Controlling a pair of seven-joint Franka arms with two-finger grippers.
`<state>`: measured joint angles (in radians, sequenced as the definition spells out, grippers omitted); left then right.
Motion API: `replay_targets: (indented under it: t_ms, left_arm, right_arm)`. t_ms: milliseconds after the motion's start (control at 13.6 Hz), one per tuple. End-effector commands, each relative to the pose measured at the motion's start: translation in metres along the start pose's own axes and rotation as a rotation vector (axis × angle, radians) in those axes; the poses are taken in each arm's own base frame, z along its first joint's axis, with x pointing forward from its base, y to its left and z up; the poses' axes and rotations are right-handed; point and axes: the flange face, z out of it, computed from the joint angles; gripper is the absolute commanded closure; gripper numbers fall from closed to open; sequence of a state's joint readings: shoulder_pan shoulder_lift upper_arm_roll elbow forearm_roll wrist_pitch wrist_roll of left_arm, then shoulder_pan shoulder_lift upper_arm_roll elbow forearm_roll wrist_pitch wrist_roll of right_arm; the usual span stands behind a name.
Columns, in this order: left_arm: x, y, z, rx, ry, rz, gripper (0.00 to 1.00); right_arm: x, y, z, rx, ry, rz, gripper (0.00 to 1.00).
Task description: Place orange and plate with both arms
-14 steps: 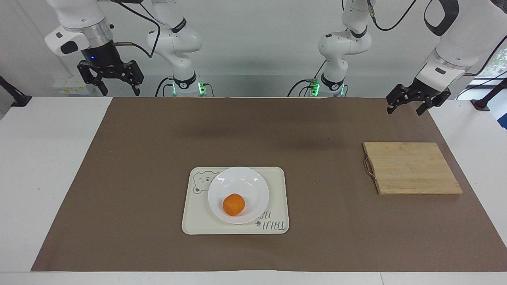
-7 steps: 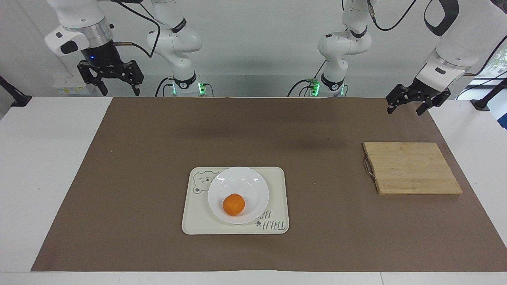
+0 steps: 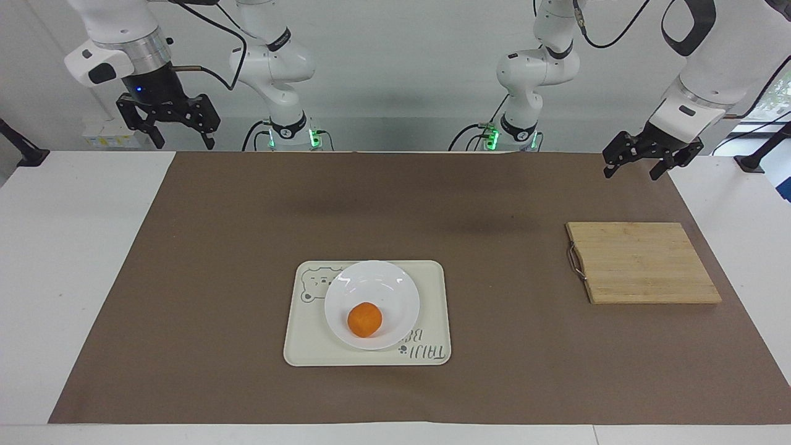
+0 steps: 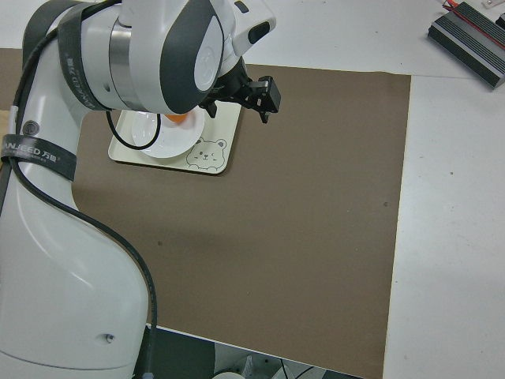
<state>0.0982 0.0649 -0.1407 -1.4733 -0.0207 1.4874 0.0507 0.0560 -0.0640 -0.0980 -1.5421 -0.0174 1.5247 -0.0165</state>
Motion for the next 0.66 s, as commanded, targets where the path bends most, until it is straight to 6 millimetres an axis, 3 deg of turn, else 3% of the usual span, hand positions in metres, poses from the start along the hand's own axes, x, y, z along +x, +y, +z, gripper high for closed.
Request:
replay_targets:
  t_ms: [0, 221, 590]
  left_arm:
    - [0.0, -0.004, -0.004, 0.007, 0.003, 0.001, 0.0]
    - [0.001, -0.004, -0.004, 0.007, 0.002, 0.001, 0.0]
    - [0.001, -0.004, -0.004, 0.007, 0.002, 0.0, 0.0]
  right_arm:
    - [-0.005, 0.005, -0.002, -0.009, 0.002, -0.017, 0.0]
    - [0.003, -0.002, 0.002, -0.025, 0.029, 0.045, 0.0]
    - [-0.003, -0.006, 0.004, 0.005, 0.001, 0.025, 0.0]
